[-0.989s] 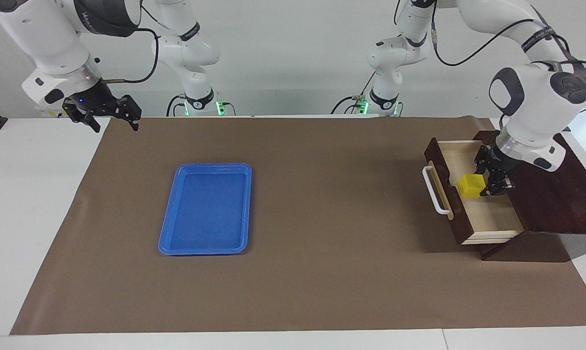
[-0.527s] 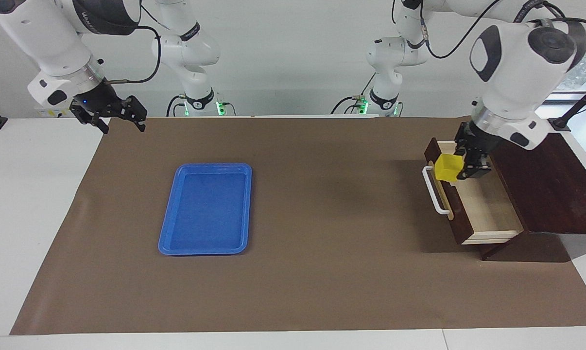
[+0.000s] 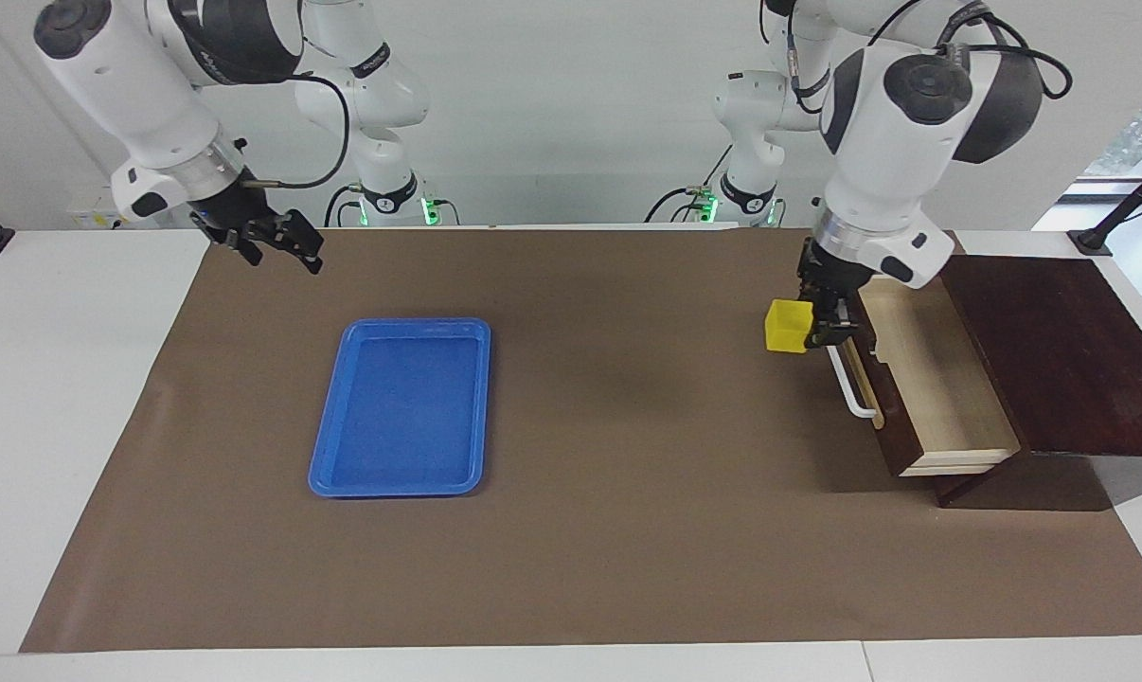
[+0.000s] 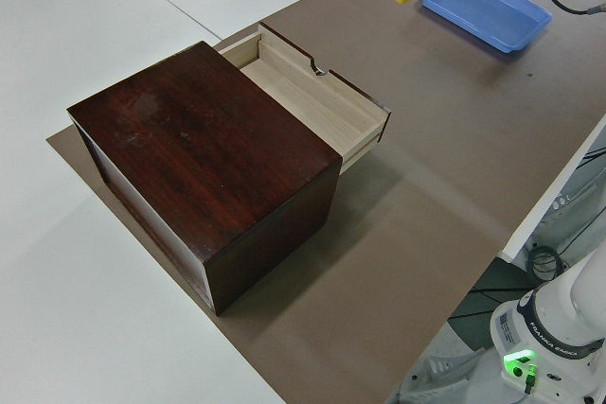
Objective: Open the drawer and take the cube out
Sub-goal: 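Lift the cube with the left gripper while the right gripper approaches it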
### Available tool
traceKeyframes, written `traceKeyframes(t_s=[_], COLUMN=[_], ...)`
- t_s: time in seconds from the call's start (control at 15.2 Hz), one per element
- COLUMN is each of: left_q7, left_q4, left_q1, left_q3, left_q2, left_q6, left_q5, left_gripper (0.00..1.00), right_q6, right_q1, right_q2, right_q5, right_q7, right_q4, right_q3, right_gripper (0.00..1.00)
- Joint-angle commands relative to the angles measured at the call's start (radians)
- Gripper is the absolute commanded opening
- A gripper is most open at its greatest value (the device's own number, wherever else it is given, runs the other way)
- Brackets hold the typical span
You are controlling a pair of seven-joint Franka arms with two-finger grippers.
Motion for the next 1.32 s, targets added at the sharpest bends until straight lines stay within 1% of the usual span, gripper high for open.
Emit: traceKeyframes(t_s=[0.0,0.2,0.4,0.53,0.59,0.66,0.73,0.79,0.86,1.25], left_q7=[-0.075,-0.139,-0.159,-0.161,-0.163,-0.163,-0.163,-0.161,-0.161,-0.158], left_q4=[0.038,0.033,0.033,0.021,0.018,0.007,0.004,0.004,0.006,0.006], left_q1=[-0.008,-0.053,-0.077,-0.083,-0.084,-0.084,-0.084,-0.083,-0.081,-0.075], left_q3=[0.013,0.013,0.013,0.013,0.013,0.013,0.013,0.013,0.013,0.013], left_q2=[0.019,0.032,0.033,0.032,0.032,0.03,0.03,0.03,0.03,0.03], left_q6=[-0.02,0.0,0.02,0.04,0.051,0.062,0.068,0.072,0.078,0.089], left_q5=[-0.044,-0.049,-0.062,-0.064,-0.064,-0.064,-0.062,-0.061,-0.058,-0.052], left_gripper=[0.0,0.0,0.0,0.0,0.0,0.0,0.0,0.0,0.0,0.0], right_q6=[0.127,0.292,0.476,0.53,0.545,0.568,0.608,0.64,0.648,0.553], right_q1=[0.092,0.206,0.324,0.375,0.387,0.412,0.456,0.479,0.482,0.478], right_q2=[0.065,0.153,0.234,0.28,0.309,0.357,0.416,0.461,0.49,0.529], right_q5=[0.13,0.279,0.426,0.543,0.578,0.605,0.608,0.608,0.608,0.59], right_q7=[0.249,0.424,0.527,0.561,0.578,0.601,0.642,0.685,0.708,0.807], right_q4=[-0.037,-0.04,-0.043,-0.037,-0.026,0.007,0.056,0.101,0.144,0.3], right_q3=[-0.003,-0.003,-0.003,-0.003,-0.003,-0.003,-0.003,-0.003,-0.003,-0.005], right_gripper=[1.0,1.0,1.0,1.0,1.0,1.0,1.0,1.0,1.0,1.0])
